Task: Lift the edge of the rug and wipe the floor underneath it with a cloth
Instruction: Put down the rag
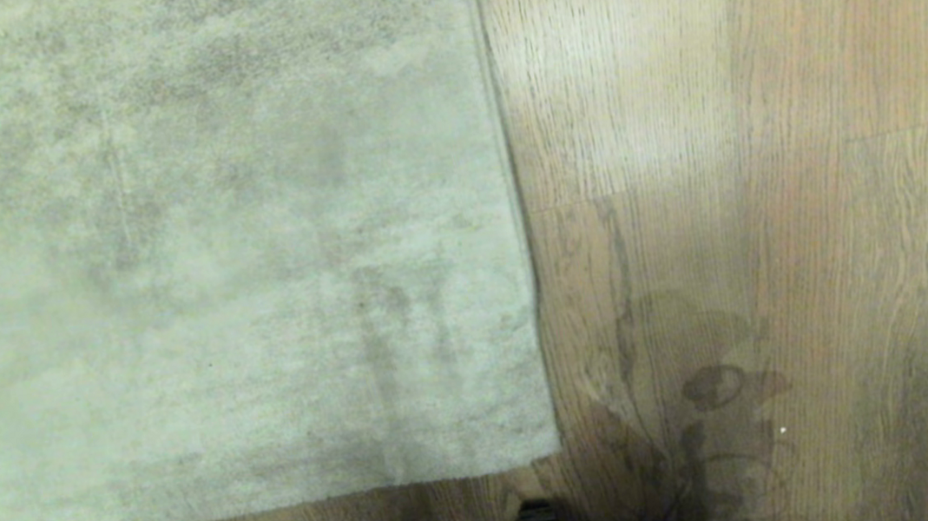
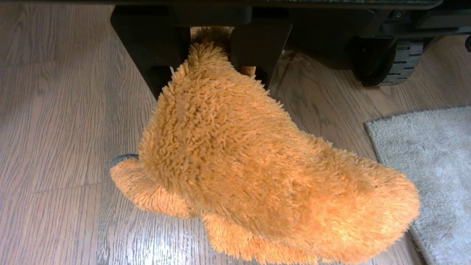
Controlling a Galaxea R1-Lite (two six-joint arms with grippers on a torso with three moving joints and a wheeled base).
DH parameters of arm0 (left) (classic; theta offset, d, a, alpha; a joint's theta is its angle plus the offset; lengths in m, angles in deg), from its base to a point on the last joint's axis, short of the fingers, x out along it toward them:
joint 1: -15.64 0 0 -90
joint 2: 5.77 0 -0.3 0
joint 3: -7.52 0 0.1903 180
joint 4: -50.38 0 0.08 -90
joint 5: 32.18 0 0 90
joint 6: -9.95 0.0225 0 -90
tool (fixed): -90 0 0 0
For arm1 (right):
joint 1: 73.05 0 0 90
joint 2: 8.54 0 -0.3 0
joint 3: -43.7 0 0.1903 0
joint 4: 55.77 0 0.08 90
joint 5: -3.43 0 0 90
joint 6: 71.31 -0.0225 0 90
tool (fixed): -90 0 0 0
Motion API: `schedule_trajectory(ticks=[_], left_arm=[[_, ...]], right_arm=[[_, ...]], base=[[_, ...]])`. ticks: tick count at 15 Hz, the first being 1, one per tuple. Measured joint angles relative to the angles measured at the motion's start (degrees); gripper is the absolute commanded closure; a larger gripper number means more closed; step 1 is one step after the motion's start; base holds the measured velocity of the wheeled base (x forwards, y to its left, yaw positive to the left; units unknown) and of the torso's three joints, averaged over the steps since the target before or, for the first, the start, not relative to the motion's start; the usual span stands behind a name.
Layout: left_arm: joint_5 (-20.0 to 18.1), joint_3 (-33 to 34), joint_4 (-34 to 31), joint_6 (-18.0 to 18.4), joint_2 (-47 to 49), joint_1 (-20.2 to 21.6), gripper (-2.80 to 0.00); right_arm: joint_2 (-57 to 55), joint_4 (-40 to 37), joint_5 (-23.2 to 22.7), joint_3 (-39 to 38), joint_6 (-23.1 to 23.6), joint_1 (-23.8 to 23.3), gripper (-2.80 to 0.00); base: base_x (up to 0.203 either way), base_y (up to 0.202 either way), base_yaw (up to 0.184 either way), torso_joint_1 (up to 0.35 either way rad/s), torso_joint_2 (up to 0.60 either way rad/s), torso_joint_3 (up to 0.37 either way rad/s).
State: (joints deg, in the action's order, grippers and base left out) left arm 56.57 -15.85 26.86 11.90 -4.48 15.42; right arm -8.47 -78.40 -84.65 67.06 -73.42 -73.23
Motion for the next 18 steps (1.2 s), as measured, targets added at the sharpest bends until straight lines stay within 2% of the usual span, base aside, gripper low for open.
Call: schedule_trajectory(ticks=[8, 11, 18], left_arm=[[0.01, 0.0, 0.05, 0.24, -1.26, 0.01, 0.0], [0.11, 0.0, 0.06, -1.17, -1.26, 0.01, 0.0], [0.13, 0.0, 0.06, -1.43, -1.26, 0.01, 0.0]], right_arm=[[0.0, 0.0, -0.02, 0.0, 0.0, 0.0, 0.0], [0.0, -0.01, -0.02, 0.0, 0.0, 0.0, 0.0], [0.0, -0.01, 0.0, 0.0, 0.0, 0.0, 0.0]], base=[[0.0, 0.0, 0.0, 0.0, 0.0, 0.0], [0.0, 0.0, 0.0, 0.0, 0.0, 0.0], [0.0, 0.0, 0.0, 0.0, 0.0, 0.0]])
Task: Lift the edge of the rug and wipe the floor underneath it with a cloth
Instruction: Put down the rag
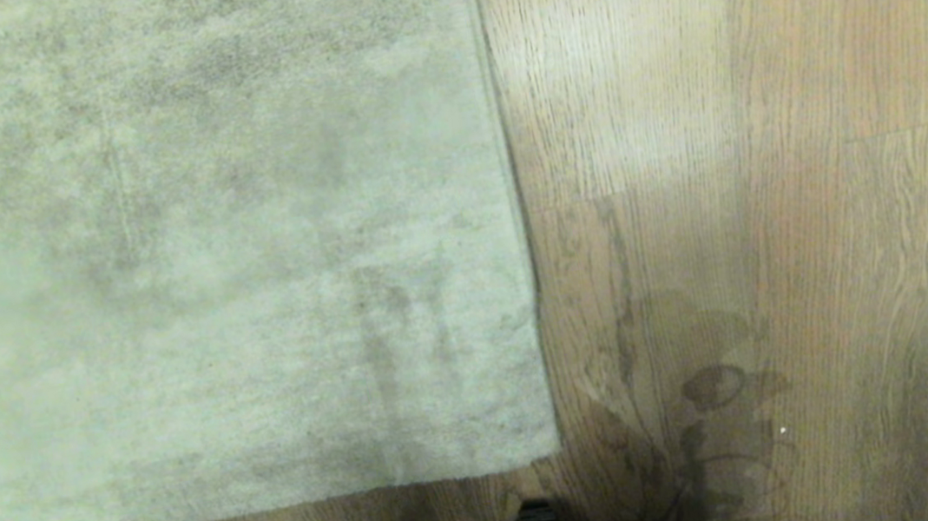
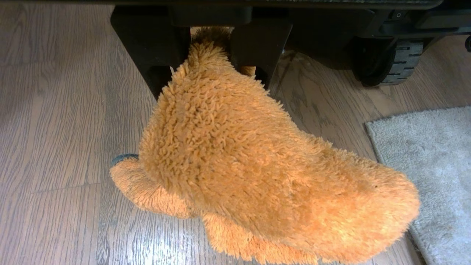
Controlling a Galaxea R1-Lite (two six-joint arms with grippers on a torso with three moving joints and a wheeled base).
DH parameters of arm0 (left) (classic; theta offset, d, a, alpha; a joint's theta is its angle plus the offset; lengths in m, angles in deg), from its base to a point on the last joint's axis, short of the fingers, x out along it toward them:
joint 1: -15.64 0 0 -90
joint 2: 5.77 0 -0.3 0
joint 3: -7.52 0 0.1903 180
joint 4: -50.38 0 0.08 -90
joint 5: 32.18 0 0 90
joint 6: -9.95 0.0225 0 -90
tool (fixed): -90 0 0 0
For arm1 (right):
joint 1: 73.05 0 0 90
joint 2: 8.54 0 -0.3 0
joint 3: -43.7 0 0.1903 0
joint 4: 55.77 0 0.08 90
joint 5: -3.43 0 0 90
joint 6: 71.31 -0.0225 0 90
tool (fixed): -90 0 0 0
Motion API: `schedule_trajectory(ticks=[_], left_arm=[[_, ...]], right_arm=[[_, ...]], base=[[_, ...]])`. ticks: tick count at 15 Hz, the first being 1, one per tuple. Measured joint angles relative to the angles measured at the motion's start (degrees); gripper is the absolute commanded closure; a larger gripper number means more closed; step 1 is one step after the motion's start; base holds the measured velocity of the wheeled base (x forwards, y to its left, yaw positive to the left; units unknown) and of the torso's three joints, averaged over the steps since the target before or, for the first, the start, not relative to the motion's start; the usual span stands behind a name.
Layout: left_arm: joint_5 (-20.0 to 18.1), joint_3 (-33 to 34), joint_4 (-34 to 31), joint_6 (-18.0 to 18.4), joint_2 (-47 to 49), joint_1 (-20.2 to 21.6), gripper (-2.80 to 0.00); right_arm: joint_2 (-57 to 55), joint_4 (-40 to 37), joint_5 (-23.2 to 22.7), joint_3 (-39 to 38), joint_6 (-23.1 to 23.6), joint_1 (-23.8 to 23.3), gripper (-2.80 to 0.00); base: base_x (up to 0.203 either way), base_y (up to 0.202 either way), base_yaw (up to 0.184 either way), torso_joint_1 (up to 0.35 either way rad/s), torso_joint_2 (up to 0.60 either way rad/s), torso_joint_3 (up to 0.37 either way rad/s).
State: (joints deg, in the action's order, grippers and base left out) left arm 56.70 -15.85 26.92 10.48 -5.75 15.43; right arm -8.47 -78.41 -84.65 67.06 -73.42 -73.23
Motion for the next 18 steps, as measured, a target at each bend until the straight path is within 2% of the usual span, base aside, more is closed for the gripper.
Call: schedule_trajectory(ticks=[18], left_arm=[[0.44, 0.0, 0.1, -0.66, 0.0, 0.0, 0.0]], right_arm=[[0.0, 0.0, 0.0, 0.0, -0.01, 0.0, 0.0]], base=[[0.0, 0.0, 0.0, 0.0, 0.0, 0.0]])
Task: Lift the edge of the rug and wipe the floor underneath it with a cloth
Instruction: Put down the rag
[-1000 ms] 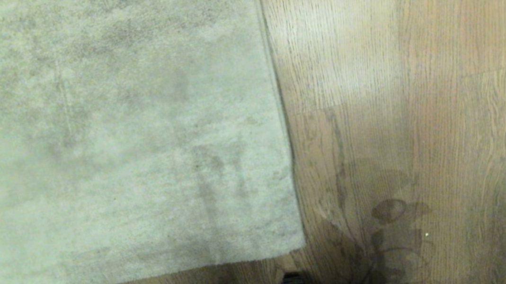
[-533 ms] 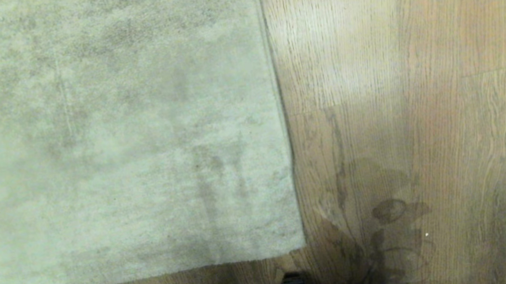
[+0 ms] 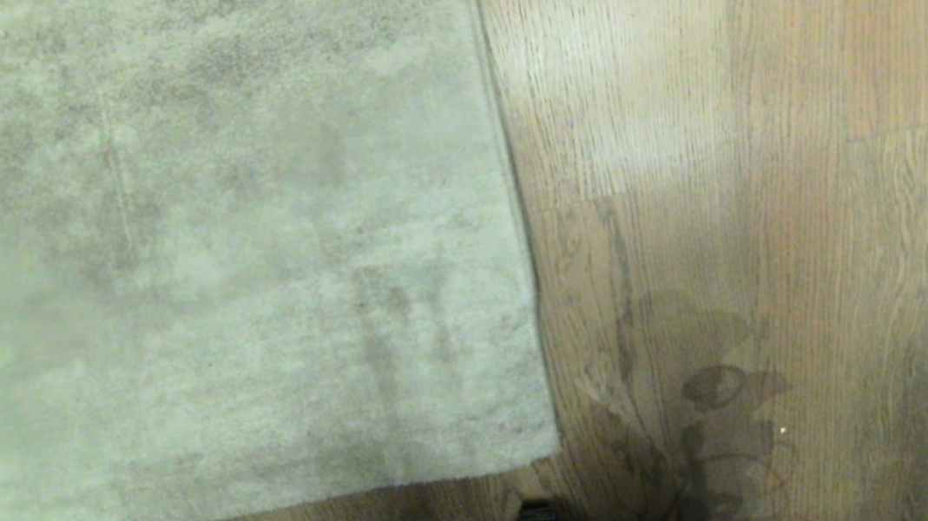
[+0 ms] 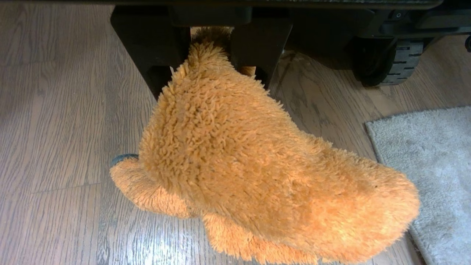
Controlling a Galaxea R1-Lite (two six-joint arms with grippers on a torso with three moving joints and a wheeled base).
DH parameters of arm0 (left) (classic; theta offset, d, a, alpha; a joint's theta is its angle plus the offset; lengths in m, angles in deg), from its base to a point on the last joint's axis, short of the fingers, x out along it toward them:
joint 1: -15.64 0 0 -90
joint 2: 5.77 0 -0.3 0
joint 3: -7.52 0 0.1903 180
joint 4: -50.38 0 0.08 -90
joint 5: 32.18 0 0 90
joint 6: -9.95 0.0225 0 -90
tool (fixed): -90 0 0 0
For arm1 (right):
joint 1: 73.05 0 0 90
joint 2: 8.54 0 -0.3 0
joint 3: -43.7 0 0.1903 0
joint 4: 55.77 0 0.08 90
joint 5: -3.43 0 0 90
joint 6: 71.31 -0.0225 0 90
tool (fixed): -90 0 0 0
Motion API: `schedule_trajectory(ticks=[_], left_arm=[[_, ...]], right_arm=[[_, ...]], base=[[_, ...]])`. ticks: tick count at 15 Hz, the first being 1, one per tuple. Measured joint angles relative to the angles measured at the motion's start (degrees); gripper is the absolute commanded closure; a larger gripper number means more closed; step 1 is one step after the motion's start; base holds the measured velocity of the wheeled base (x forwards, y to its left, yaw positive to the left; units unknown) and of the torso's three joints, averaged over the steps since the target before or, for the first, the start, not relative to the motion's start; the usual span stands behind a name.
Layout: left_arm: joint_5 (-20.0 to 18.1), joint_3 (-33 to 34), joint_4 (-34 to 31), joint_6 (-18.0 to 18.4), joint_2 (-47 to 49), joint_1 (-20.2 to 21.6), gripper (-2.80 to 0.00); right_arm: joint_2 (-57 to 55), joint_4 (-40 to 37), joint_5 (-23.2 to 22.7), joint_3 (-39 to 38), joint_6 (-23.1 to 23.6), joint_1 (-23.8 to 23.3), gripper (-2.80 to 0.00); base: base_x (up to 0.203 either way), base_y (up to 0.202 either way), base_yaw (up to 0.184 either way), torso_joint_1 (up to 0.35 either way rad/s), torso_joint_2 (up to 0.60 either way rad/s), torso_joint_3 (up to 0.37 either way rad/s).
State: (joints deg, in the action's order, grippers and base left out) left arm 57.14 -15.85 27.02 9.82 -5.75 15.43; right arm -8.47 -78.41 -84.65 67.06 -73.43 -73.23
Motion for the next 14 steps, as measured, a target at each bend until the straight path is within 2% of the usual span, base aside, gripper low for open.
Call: schedule_trajectory(ticks=[7, 14], left_arm=[[0.0, 0.0, -0.05, 0.04, 0.0, -0.05, 0.0], [-0.02, 0.0, -0.02, 0.01, 0.0, 0.0, 0.0]], right_arm=[[0.0, 0.14, -0.02, 0.02, 0.01, 0.0, 0.0], [0.0, 0.01, 0.0, 0.0, 0.01, -0.01, 0.0]], base=[[0.0, -0.014, 0.003, 0.0, 0.0, 0.0], [0.0, -0.188, 0.001, 0.002, 0.0, 0.003]])
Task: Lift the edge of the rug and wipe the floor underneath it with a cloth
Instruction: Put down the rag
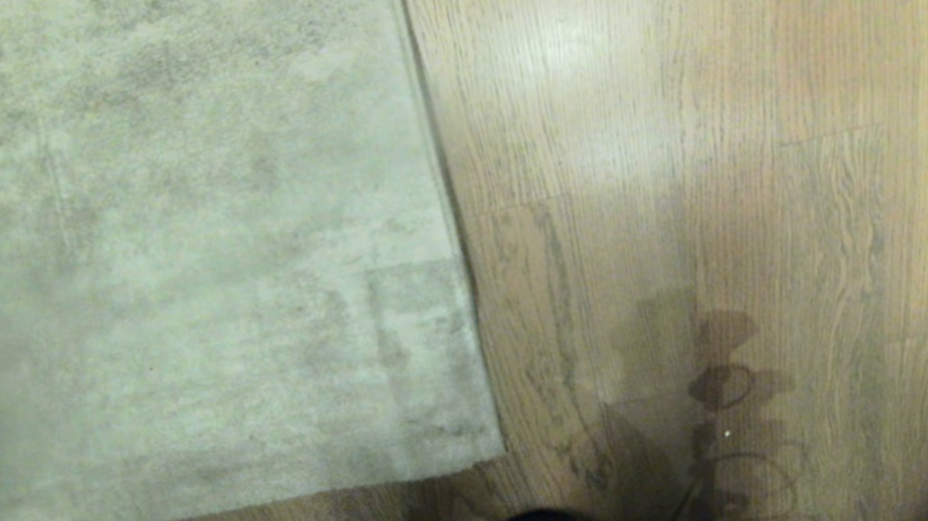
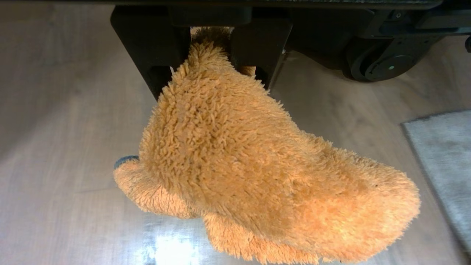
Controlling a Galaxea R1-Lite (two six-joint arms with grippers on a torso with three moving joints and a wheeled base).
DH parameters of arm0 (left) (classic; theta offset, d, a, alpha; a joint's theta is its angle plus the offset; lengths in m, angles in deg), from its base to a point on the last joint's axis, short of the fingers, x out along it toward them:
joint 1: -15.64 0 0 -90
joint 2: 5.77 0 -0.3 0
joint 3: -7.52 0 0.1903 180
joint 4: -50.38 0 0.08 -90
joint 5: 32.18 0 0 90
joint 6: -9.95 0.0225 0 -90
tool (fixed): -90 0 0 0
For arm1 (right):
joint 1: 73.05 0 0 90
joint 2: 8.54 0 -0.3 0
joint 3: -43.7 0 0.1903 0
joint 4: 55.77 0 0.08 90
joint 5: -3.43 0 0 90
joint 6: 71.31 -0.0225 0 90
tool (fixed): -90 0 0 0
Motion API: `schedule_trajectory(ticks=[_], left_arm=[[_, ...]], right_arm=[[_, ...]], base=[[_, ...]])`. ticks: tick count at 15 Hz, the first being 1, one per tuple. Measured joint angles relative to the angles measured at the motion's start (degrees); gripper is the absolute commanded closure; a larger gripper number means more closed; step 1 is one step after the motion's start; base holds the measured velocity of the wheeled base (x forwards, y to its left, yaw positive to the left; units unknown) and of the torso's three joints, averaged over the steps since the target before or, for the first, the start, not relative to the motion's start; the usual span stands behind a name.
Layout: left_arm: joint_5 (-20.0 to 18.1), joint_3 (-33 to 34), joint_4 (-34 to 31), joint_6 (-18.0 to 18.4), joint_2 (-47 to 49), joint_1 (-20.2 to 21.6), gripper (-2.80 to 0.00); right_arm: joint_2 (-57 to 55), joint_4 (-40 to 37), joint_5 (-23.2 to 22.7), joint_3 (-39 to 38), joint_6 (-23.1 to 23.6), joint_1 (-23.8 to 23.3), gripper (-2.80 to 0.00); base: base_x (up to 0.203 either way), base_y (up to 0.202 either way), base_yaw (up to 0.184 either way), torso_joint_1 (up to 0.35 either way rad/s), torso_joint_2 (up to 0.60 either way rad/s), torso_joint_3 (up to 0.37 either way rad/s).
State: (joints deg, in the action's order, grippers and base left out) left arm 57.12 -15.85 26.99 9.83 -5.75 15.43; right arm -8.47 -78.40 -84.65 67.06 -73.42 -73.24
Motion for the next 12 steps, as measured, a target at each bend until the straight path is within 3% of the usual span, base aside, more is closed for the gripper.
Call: schedule_trajectory(ticks=[12], left_arm=[[0.0, 0.0, 0.02, -0.09, 0.0, 0.0, 0.0]], right_arm=[[0.0, 0.0, -0.01, 0.0, 0.02, 0.01, 0.0]], base=[[0.0, -0.195, 0.001, 0.003, 0.0, 0.002]])
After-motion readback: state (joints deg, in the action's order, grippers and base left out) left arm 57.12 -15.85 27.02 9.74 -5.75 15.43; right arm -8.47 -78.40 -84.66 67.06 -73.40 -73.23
